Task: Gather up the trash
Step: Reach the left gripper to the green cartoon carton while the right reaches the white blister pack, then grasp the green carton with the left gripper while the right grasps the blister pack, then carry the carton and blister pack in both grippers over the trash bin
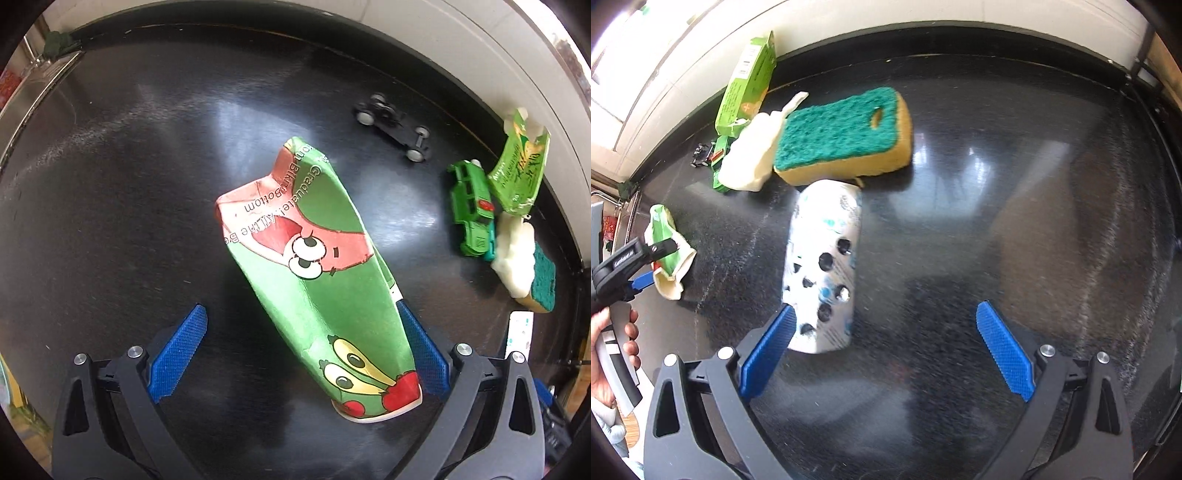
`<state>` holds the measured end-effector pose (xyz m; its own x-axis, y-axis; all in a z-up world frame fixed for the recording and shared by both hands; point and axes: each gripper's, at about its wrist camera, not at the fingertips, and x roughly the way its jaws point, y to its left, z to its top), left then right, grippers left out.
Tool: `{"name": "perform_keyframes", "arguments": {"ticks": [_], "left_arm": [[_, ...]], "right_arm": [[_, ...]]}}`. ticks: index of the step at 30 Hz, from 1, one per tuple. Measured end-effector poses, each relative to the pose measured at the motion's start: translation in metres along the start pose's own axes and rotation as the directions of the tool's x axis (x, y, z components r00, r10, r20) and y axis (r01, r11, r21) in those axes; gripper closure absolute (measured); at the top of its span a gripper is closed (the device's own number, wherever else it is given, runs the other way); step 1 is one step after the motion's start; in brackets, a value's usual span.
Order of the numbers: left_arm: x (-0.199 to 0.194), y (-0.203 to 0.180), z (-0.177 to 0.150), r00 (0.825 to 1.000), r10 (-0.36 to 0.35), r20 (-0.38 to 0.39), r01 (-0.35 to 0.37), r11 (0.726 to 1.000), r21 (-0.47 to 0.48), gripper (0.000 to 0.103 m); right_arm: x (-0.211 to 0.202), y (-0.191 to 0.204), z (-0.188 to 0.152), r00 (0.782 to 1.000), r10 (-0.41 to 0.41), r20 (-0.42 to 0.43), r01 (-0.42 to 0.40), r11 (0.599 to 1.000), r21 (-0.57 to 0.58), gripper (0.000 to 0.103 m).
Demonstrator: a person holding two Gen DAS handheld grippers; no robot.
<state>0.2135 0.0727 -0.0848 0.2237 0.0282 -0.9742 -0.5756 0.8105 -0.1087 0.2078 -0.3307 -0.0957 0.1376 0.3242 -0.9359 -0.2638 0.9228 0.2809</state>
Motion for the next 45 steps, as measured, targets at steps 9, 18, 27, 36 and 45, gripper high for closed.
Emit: {"name": "perform_keyframes", "arguments": {"ticks": [9, 18, 27, 36, 45], "left_arm": [[-0.006, 0.051, 0.002, 1.000, 0.005, -0.010, -0.005, 1.000, -0.019, 0.005], [-0.034, 0.076, -0.019, 0.996, -0.081, 0.047, 0.083, 0.996, -0.038, 0.055], [-0.089, 0.082, -0.034, 0.987, -0.062, 0.150, 0.070, 0.996, -0.049, 0.056], [-0.111, 0.128, -0.055, 0.986, 0.005, 0.164, 0.025, 0.983, -0.183, 0.056], [-0.139, 0.198, -0.102, 0.977, 0.098, 0.188, -0.028, 0.938, -0.345, 0.056]], "right_arm": [[0.031, 0.045, 0.022, 0.997, -0.072, -0.027, 0.069, 0.993, -0.092, 0.007], [0.031, 0.071, 0.030, 0.995, -0.083, 0.051, 0.090, 0.983, -0.162, 0.066], [-0.005, 0.066, 0.043, 0.987, -0.046, 0.154, 0.065, 0.990, -0.121, 0.066], [-0.007, 0.104, 0.064, 0.988, 0.005, 0.154, 0.026, 0.979, -0.203, 0.065], [0.015, 0.205, 0.050, 0.991, 0.093, 0.092, -0.049, 0.914, -0.402, 0.065]]}}
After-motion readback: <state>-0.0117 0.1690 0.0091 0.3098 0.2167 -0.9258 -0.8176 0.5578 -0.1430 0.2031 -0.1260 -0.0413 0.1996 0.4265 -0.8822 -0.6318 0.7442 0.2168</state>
